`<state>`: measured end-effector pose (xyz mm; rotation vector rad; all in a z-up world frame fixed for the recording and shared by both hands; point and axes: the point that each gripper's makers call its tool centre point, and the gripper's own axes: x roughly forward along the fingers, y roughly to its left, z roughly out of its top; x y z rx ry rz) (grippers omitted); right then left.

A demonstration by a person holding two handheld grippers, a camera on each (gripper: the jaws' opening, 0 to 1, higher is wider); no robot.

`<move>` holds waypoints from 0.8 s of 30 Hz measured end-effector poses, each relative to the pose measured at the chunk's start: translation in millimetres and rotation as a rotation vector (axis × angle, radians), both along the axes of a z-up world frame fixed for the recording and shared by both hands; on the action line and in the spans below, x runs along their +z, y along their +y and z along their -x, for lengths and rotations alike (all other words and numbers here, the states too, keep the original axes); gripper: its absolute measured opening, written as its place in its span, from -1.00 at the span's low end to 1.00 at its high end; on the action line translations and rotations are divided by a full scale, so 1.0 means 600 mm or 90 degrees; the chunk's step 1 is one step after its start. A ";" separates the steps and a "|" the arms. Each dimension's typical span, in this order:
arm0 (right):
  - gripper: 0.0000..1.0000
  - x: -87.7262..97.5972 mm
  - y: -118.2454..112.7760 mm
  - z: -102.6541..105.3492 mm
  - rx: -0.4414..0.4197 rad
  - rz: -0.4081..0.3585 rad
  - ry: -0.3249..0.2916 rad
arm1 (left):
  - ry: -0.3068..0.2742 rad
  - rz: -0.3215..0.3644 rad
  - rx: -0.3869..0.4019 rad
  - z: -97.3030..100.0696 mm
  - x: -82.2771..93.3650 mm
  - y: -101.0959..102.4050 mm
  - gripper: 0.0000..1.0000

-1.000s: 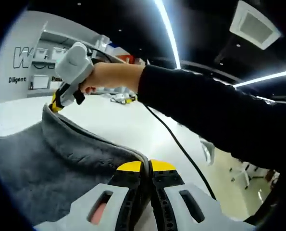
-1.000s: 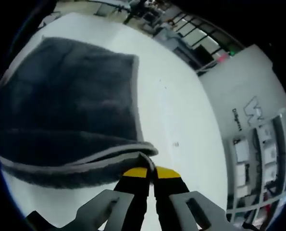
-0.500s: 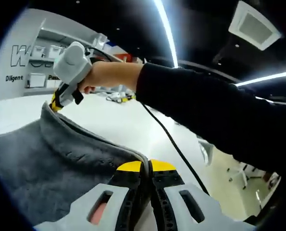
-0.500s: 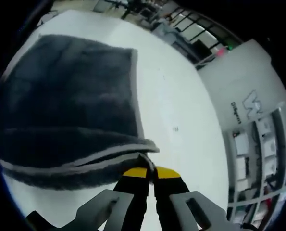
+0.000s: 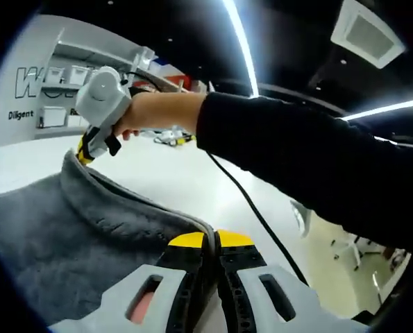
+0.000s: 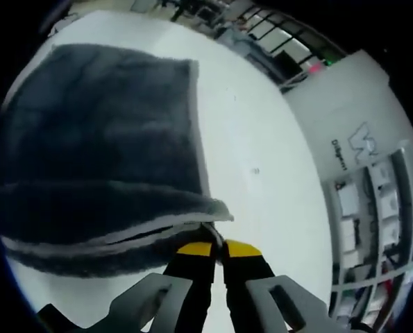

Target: Open the folded towel by lifting each exposed corner and separating the folded layers until the towel lies flat within the target outline without major curled edges

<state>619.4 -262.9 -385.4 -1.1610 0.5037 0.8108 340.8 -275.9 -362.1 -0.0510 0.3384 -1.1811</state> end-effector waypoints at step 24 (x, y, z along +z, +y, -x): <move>-1.00 -0.027 -0.029 -0.002 -0.013 0.008 0.006 | 0.013 -0.023 -0.003 0.001 -0.028 -0.021 -0.92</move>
